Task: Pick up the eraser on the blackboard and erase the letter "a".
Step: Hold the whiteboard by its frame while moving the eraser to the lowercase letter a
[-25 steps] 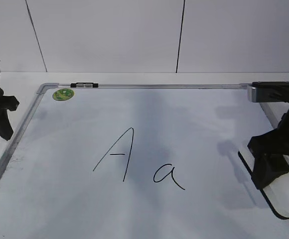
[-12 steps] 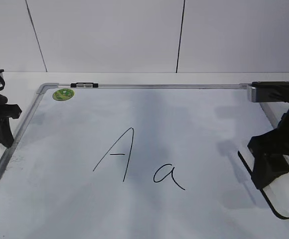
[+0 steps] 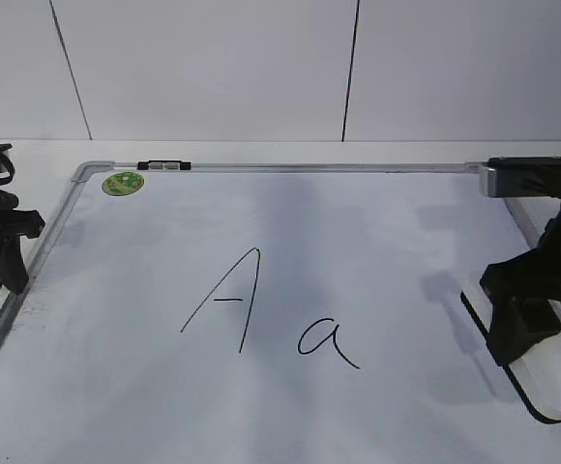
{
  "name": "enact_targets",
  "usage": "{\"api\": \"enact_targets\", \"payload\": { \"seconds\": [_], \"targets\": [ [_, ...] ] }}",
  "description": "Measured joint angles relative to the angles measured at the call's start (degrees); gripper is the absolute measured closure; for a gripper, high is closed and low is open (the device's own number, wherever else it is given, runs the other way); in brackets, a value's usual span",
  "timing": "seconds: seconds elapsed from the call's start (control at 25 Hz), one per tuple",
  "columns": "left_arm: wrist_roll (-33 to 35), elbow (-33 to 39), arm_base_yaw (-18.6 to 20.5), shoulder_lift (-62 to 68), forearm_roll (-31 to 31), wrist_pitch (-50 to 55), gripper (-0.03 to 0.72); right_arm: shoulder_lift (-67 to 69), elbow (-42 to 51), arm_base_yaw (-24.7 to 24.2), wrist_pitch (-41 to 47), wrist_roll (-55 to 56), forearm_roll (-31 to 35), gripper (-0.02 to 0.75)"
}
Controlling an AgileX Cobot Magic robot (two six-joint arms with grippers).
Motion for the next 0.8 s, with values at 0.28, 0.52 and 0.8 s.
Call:
{"api": "enact_targets", "payload": {
  "seconds": [0.28,0.52,0.8],
  "targets": [
    [0.0,-0.1,0.0,1.37,0.0,-0.04,0.454,0.0,0.0,0.0,-0.12,-0.17,0.03,0.178],
    [0.0,-0.51,0.0,1.55,0.0,0.31,0.454,0.0,0.0,0.0,-0.15,-0.27,0.03,0.178],
    [0.0,-0.51,0.0,1.55,-0.7,0.53,0.617,0.0,0.0,0.0,-0.24,-0.4,0.12,0.178]
  ]
}}
